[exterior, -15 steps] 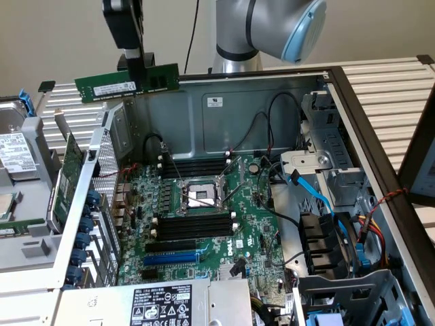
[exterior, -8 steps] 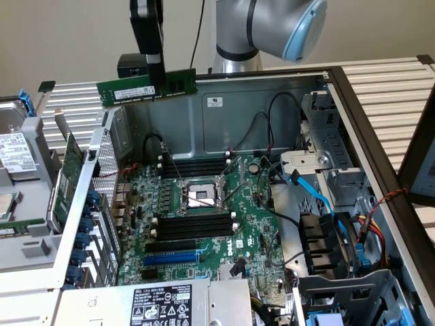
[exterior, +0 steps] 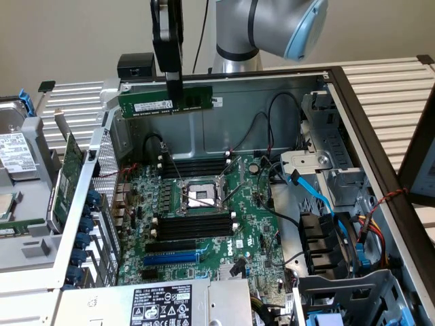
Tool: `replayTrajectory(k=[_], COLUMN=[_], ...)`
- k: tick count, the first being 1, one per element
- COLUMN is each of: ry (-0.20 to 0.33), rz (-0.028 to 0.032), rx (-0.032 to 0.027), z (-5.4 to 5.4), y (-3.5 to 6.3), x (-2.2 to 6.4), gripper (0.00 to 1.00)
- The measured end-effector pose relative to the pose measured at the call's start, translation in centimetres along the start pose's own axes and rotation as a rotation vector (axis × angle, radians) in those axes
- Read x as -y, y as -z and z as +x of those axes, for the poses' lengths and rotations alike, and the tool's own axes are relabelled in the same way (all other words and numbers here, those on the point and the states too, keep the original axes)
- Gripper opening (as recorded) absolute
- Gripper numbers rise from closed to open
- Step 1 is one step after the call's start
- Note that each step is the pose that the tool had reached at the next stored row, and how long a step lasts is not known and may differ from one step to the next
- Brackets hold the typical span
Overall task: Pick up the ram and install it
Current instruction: 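Pick up the ram and move it above insertion slot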
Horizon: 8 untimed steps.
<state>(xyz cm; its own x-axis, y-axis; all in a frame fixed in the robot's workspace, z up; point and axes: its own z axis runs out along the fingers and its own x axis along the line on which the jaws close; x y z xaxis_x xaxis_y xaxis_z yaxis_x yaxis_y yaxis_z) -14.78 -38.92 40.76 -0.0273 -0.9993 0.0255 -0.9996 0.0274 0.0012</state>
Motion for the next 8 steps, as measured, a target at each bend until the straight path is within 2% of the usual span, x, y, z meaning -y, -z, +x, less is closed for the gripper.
replayTrajectory(k=[8], ry=[-0.01], rz=[-0.0004], rx=[0.0001], z=[-0.68], y=[-1.05], x=[0.98], gripper=[0.12])
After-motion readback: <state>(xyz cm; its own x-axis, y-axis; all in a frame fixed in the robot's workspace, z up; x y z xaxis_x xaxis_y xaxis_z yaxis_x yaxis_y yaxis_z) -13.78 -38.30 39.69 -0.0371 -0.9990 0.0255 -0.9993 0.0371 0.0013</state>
